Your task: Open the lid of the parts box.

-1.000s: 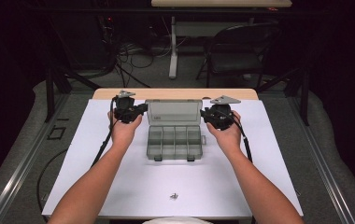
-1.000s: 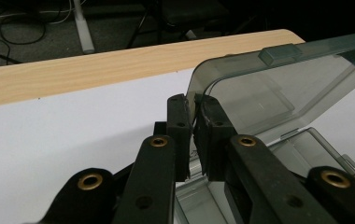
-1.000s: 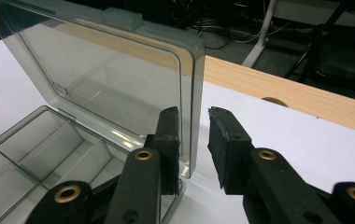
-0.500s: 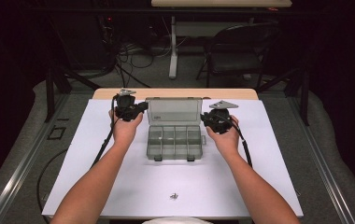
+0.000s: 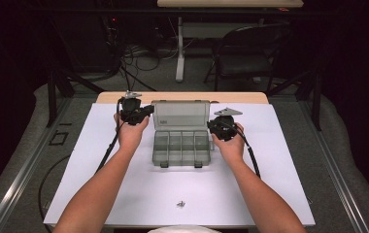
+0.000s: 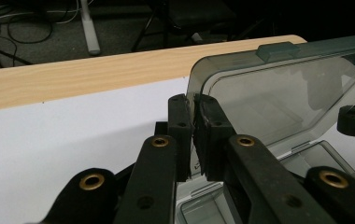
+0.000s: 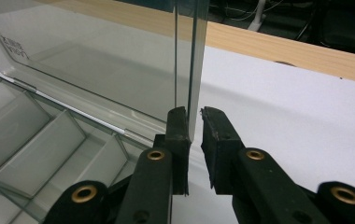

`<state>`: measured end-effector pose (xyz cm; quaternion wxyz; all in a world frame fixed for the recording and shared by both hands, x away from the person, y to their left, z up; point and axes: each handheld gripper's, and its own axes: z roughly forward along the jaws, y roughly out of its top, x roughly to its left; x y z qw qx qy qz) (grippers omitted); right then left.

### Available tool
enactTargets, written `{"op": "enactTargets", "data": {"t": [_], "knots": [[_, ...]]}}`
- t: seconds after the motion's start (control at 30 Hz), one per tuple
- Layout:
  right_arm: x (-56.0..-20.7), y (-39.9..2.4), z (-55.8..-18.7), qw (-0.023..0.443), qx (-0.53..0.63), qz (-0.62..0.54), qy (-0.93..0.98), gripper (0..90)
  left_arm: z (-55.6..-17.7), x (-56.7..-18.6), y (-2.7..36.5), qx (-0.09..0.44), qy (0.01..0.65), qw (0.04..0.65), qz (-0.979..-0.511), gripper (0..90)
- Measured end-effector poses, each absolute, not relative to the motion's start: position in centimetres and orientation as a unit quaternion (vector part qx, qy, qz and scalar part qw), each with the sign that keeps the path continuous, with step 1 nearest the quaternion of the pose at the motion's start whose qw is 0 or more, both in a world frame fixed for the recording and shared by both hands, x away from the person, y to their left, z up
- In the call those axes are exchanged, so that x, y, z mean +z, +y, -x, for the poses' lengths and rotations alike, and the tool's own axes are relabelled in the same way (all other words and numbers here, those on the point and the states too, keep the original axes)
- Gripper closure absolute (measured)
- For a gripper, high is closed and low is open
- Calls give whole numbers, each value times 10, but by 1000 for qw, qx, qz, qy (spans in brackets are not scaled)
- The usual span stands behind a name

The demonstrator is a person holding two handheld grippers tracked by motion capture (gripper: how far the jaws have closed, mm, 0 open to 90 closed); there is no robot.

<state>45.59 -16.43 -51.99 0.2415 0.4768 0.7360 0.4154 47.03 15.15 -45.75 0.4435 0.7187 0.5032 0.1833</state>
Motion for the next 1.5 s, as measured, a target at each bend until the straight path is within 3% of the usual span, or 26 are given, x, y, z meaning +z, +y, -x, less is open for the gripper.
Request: {"op": "enactTargets", "data": {"t": [0.77,1.5], "knots": [[-525,-160,-458,241,429,-493,717,854,-471,-458,152,185,502,444,-719,821],[-526,-162,-459,237,431,-493,718,854,-464,-462,143,167,497,420,-741,573]]}}
